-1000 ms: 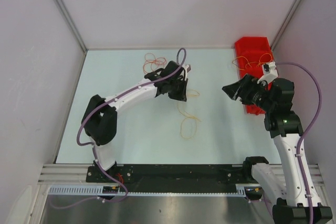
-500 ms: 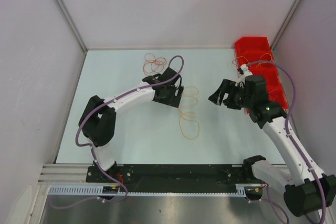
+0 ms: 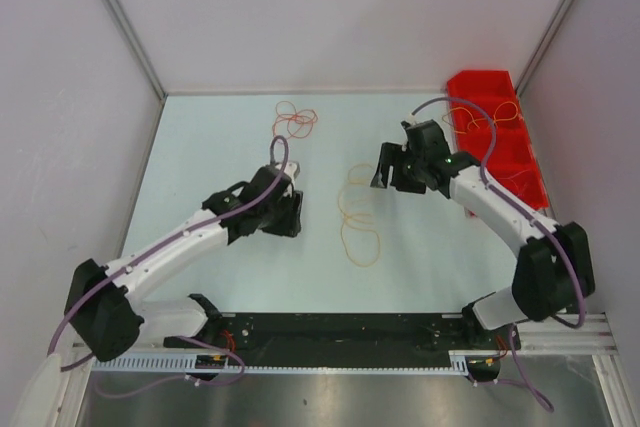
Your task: Untangle the cables
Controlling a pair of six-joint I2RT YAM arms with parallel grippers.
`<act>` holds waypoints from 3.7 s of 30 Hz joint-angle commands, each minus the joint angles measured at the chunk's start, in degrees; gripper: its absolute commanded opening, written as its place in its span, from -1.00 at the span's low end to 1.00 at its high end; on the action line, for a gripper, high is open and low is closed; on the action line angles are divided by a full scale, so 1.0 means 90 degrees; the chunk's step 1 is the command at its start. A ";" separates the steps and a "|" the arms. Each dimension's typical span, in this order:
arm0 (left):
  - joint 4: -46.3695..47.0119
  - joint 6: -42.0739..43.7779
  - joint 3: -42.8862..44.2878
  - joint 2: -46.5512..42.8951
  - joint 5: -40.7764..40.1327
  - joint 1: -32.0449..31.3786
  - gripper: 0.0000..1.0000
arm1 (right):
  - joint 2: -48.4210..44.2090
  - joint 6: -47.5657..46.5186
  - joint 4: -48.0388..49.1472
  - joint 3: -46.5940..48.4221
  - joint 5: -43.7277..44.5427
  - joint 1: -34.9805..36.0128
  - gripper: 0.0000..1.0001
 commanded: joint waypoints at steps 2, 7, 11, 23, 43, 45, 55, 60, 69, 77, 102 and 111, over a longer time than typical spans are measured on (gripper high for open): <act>0.1667 -0.1154 -0.1197 -0.0680 0.1050 -0.0545 -0.44 | 0.1424 -0.0125 0.0954 0.1127 -0.0566 -0.0279 0.19; 0.3005 -0.1673 -0.1706 -0.0535 0.1236 -0.1162 -0.97 | 0.2762 -0.0096 0.0994 0.2281 -0.1221 -0.0435 -0.49; 0.3857 -0.2151 -0.1804 0.0177 0.1675 -0.1299 -1.00 | 0.3777 -0.0076 0.0643 0.3238 -0.1376 -0.0553 -0.71; 0.4679 -0.2367 -0.0789 0.2619 0.2232 -0.1719 -0.99 | 0.4932 0.0100 -0.0050 0.3884 -0.1378 -0.0573 -0.82; 0.3576 -0.1508 0.0510 0.3860 0.1198 -0.1144 -0.99 | 0.2932 0.0470 0.0066 0.0643 -0.1172 -0.0153 -0.88; 0.3595 -0.1372 0.0550 0.3870 0.1207 -0.0949 -0.99 | 0.2599 0.0568 0.0173 0.0341 -0.1202 0.0081 -0.88; 0.2855 -0.0844 0.1087 0.3802 0.0944 -0.0733 -1.00 | 0.1661 0.0949 0.0281 -0.0520 -0.0831 0.0561 -0.80; 0.2170 -0.0610 0.1165 0.3179 0.0748 -0.0733 -0.99 | 0.1319 0.0881 0.0349 -0.0472 -0.0802 0.0385 -0.52; 0.0881 -0.0375 0.1341 0.2123 0.0045 -0.0616 -0.61 | 0.0646 0.1047 0.0028 -0.0432 -0.0499 0.0111 0.29; -0.0076 -0.0151 0.1273 0.0963 0.0123 -0.0061 0.03 | 0.0030 0.1690 -0.0245 -0.0432 0.0398 0.0618 1.00; -0.0204 0.0534 -0.0524 -0.2868 -0.0072 0.0829 0.53 | 0.2421 0.3332 -0.0480 0.0602 0.2870 0.2591 0.99; -0.0106 0.0563 -0.0612 -0.3063 0.0025 0.0829 0.53 | 0.3359 0.3459 -0.1348 0.1812 0.3387 0.2992 0.99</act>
